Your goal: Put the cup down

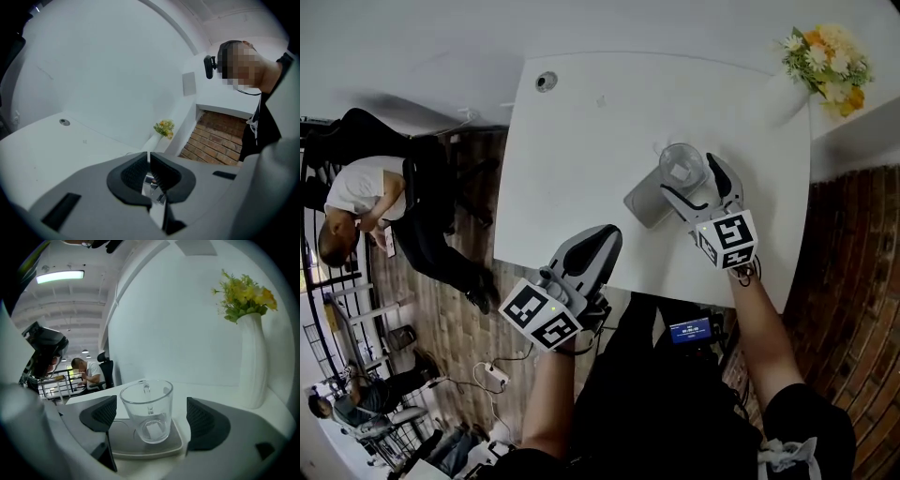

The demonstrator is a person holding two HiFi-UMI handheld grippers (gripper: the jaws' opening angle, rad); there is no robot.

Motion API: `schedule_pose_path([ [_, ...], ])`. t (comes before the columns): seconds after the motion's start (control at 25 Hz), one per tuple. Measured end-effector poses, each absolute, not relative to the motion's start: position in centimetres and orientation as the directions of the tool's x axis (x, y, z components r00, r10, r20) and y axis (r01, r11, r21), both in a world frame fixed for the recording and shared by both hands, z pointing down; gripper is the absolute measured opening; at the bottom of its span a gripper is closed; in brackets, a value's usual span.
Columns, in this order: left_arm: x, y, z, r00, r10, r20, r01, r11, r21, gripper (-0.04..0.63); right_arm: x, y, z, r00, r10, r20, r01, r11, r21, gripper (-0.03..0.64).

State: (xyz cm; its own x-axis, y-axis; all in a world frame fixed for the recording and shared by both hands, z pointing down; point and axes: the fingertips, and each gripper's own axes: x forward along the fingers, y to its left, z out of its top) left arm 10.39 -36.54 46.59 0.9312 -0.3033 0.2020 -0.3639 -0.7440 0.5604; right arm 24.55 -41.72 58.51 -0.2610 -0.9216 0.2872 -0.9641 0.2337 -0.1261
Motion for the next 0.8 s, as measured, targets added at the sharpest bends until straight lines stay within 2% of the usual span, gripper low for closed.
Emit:
schedule_pose_path([
  [0.16,9.8,-35.5,45.9,0.934,-0.305,0.185,-0.356,-0.750,0.558,0.010,25.2,-39.3,58.2,-0.224,-0.916,0.333,-0.967,0.168,-0.190,0.457],
  [0.4,9.5,-33.9,45.7,0.941,-0.285,0.182,-0.338,-0.760,0.556,0.009,24.3,-35.7,56.4,-0.274,-0.893,0.356,-0.941,0.174,-0.289,0.450],
  [0.48,9.6,-33.5,45.6,0.946,-0.268,0.183,-0.324,-0.769,0.551,0.010,24.0,-34.7,55.3,-0.285,-0.892,0.351,-0.934,0.177,-0.310,0.412],
  [0.6,9.6,-33.1,45.0,0.954,-0.241,0.180,-0.301,-0.786,0.541,0.011,23.6,-33.2,53.2,-0.289,-0.901,0.325,-0.924,0.174,-0.341,0.268],
  [0.64,9.7,-33.1,44.8,0.956,-0.232,0.178,-0.292,-0.792,0.536,0.009,23.4,-32.8,52.6,-0.290,-0.904,0.314,-0.920,0.173,-0.353,0.238],
  [0.8,10.0,-32.4,44.3,0.965,-0.199,0.172,-0.260,-0.814,0.519,0.009,22.8,-30.6,50.4,-0.296,-0.914,0.277,-0.898,0.168,-0.406,0.171],
])
